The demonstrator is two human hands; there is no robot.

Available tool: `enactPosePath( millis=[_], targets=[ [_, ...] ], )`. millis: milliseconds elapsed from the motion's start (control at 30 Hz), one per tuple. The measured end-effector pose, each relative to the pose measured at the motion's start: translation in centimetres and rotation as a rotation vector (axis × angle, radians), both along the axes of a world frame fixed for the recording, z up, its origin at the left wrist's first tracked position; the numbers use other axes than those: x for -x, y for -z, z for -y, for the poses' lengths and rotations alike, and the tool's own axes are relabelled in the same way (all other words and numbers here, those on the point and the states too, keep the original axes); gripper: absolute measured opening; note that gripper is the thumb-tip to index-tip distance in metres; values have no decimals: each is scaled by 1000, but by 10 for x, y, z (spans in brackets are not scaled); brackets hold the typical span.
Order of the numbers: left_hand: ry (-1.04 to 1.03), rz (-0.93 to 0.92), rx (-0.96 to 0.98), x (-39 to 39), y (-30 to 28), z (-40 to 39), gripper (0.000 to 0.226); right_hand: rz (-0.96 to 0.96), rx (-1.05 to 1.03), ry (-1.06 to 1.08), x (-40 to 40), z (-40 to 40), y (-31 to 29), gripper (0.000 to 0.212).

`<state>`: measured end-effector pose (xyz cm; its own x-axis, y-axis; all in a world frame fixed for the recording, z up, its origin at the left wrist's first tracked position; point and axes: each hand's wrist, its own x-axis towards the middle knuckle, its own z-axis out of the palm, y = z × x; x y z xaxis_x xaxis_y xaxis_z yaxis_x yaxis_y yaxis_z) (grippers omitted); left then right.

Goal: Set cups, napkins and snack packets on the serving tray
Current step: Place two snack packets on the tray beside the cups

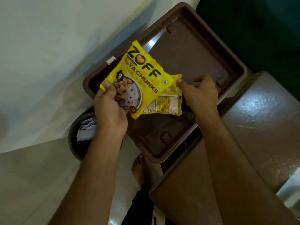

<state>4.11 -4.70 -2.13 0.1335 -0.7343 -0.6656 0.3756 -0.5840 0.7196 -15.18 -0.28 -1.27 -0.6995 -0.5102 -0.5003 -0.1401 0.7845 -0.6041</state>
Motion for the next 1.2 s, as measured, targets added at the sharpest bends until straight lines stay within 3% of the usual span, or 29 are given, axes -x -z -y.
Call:
enactPosePath(
  millis=[133, 267, 433, 600, 700, 767, 867, 900, 1000, 1067, 1200],
  targets=[
    [-55, -2, 30, -2, -2, -1, 32, -30, -49, -173, -19, 1, 2, 81],
    [-124, -24, 19, 2, -3, 0, 28, 48, -19, -53, -18, 3, 4, 83],
    [-86, -50, -37, 10, 0, -4, 27, -4, 87, 125, 4, 1, -11, 48],
    [105, 200, -116, 16, 7, -11, 34, -176, 282, 123, 14, -5, -32, 58],
    [167, 413, -51, 15, 6, -19, 74, -208, 339, 100, 13, -6, -41, 66],
    [267, 633, 25, 17, 1, -29, 99, -197, 338, 95, 12, -6, -45, 64],
    [468, 1057, 285, 27, -13, -49, 95, -168, 288, 103, 12, -7, -45, 42],
    [514, 1113, 406, 32, -17, -52, 91, -151, 286, 110, 12, -7, -43, 34],
    [800, 979, 692, 46, -18, -51, 84, -81, 293, 137, 13, -8, -38, 21],
    [966, 991, 805, 54, -13, -51, 79, -25, 304, 122, 11, -10, -40, 18],
    [873, 1003, 922, 64, -11, -46, 45, 98, 444, 110, 7, -13, -53, 15]
  ],
)
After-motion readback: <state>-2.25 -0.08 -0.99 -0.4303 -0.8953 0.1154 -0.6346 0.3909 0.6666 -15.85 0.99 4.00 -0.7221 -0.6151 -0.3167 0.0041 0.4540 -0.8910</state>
